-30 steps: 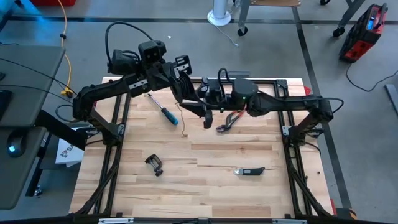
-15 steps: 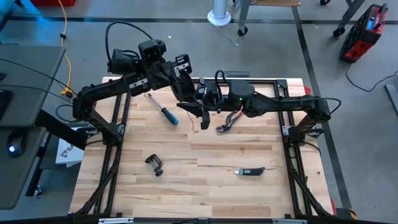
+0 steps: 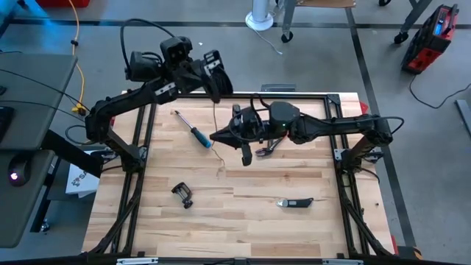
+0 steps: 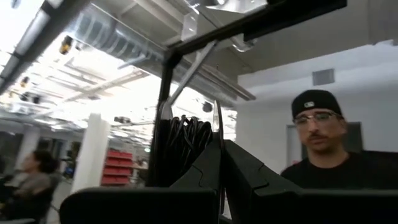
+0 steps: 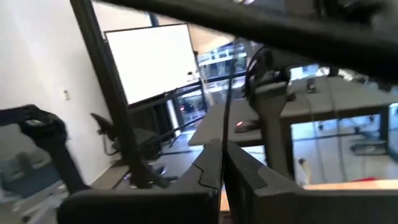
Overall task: Coil cords
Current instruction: Coil the black wire onto the black spool
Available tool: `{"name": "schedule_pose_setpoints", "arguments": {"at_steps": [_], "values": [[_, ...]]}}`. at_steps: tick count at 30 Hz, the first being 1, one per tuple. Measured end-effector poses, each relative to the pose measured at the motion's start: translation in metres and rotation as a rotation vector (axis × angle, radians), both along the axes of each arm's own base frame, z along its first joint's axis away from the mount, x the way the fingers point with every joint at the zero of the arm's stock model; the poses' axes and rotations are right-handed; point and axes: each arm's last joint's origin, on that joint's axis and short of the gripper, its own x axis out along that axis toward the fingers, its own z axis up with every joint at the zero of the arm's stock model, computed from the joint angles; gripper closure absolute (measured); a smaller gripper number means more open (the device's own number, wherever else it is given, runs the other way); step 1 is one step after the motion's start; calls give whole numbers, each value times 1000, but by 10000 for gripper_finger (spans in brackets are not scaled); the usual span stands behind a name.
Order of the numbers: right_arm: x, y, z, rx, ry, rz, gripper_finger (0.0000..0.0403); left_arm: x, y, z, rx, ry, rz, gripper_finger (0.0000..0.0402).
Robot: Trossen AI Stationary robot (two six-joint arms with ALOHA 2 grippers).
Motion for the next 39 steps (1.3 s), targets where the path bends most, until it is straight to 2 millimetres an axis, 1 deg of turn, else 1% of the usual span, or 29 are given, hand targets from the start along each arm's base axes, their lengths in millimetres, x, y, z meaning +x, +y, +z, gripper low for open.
{"name": "schedule_pose_setpoints", "arguments": {"at_steps": [5, 9, 11, 15, 19, 23, 27, 31, 35, 39], "values": [[-3, 2, 0, 14, 28, 20, 402, -2, 12, -1, 7, -9, 68, 401], [-14, 3, 6, -4, 68, 22, 402, -7, 23, -1, 35, 41, 71, 401], [-22, 3, 10, -21, 92, 22, 402, -11, 27, -1, 40, 91, 67, 401], [-41, 2, 24, -23, 95, 22, 402, -18, 37, -2, 44, 223, 96, 401], [-59, 7, 39, -25, 56, 37, 402, -23, 46, -8, 49, 359, 161, 401], [-73, 12, 49, -30, 40, 58, 403, -30, 52, -16, 45, 471, 227, 401], [-85, 15, 54, -57, 46, 64, 403, -37, 51, -18, 31, 526, 241, 401], [-91, 14, 57, -72, 44, 55, 403, -41, 46, -15, 18, 559, 165, 401], [-98, 12, 63, -87, 13, 50, 403, -40, 40, -20, -23, 657, 76, 401], [-99, 9, 65, -93, 6, 39, 403, -36, 31, -26, -55, 742, 24, 401]]}}
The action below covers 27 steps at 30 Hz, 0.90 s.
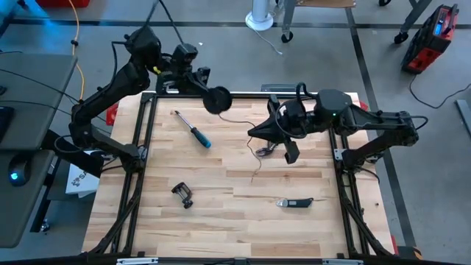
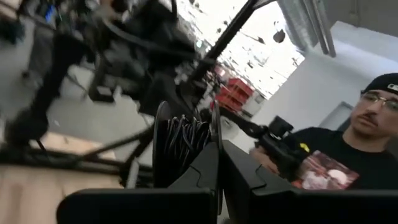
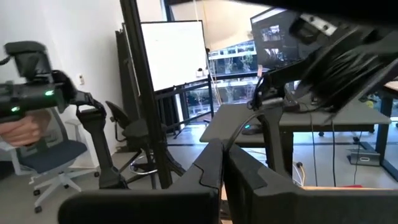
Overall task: Coil cords
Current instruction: Coil the black wire onto the black spool
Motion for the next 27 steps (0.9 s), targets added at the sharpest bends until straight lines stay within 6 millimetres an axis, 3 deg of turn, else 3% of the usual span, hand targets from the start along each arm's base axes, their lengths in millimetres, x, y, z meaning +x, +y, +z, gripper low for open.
{"name": "schedule_pose_setpoints", "arguments": {"at_steps": [14, 22, 27], "values": [[0, -24, 5, -3, -49, -73, 403, 39, -47, -20, -61, 120, -171, 401], [2, -28, 5, -2, -64, -89, 403, 72, -57, -33, -74, 103, -239, 401], [16, -29, -5, 17, -25, -87, 403, 93, -61, -35, -110, 42, -318, 401]]}}
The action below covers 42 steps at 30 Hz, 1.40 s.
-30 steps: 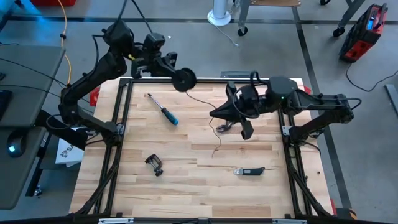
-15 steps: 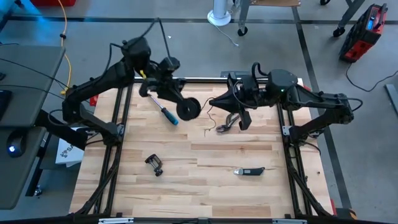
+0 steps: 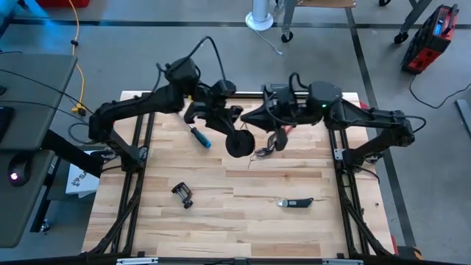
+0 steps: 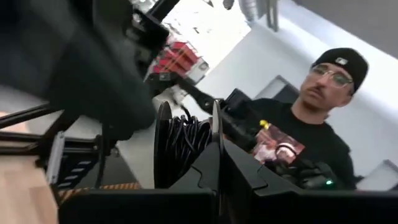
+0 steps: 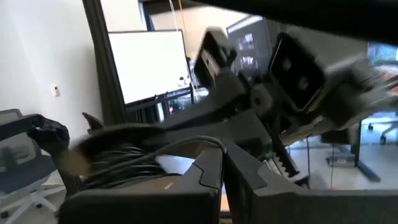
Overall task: Coil cords
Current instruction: Coil the black wire onto the black spool
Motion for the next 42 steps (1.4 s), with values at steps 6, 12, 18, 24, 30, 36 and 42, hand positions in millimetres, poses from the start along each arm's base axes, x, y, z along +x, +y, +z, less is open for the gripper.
{"name": "schedule_pose_setpoints", "arguments": {"at_steps": [6, 12, 18, 24, 30, 36, 42], "values": [[10, 0, -8, 55, 28, 12, 403, 15, -3, -4, -46, -25, -51, 401], [10, 0, -7, 121, 37, 31, 403, 17, -6, -4, -39, -63, -60, 401], [10, 1, -7, 235, 57, 74, 360, 9, -8, 9, -42, -188, -75, 401], [11, 6, -7, 175, 37, 33, 257, 8, -4, 12, -79, -215, -24, 401], [11, 7, -7, 195, 32, -59, 233, 3, 3, 17, -106, -239, -10, 401], [10, 10, -8, 213, 63, 33, 235, -13, -1, 35, -164, -342, -64, 401], [19, 7, -18, 216, 105, 7, 235, -22, -2, 54, -194, -410, -38, 401]]}}
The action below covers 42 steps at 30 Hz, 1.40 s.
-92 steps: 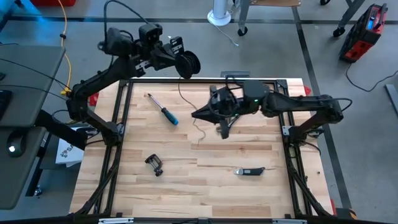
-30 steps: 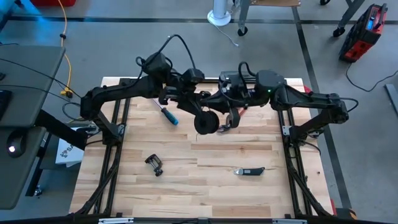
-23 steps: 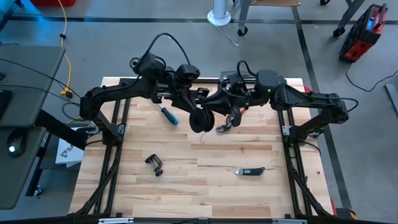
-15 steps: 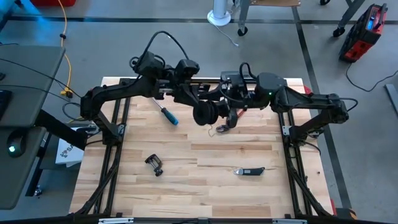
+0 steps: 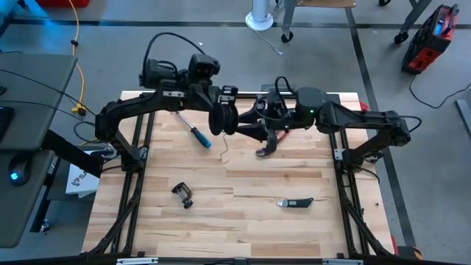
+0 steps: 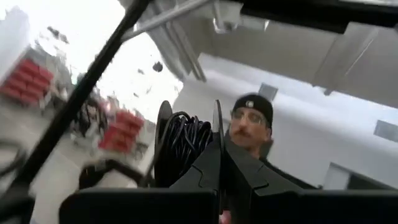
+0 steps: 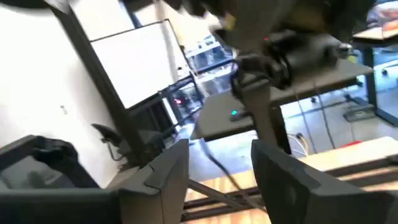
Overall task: Coil cords
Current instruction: Coil the black wire onto the black spool
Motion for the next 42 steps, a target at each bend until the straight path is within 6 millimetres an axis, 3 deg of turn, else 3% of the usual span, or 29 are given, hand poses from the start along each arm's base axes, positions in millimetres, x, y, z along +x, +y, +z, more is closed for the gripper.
{"name": "schedule_pose_setpoints", "arguments": {"at_steps": [9, 18, 22, 26, 28, 32, 42], "values": [[22, -3, -18, 23, 47, -13, 235, -8, 3, 16, -63, -166, 141, 401], [25, -4, -15, -37, -15, -45, 237, -8, 5, 17, -70, -182, 171, 401], [25, -5, -15, -101, -23, -68, 276, -8, 5, 16, -66, -186, 174, 401], [25, -5, -15, -105, -24, -73, 366, -8, 7, 17, -65, -185, 177, 401], [25, -5, -15, -105, -24, -73, 393, -8, 8, 16, -66, -181, 176, 401], [25, -4, -15, -104, -19, -69, 381, -9, 7, 17, -64, -187, 174, 401], [25, 4, -20, -106, 27, -41, 401, -14, 13, 25, -31, -293, 276, 401]]}}
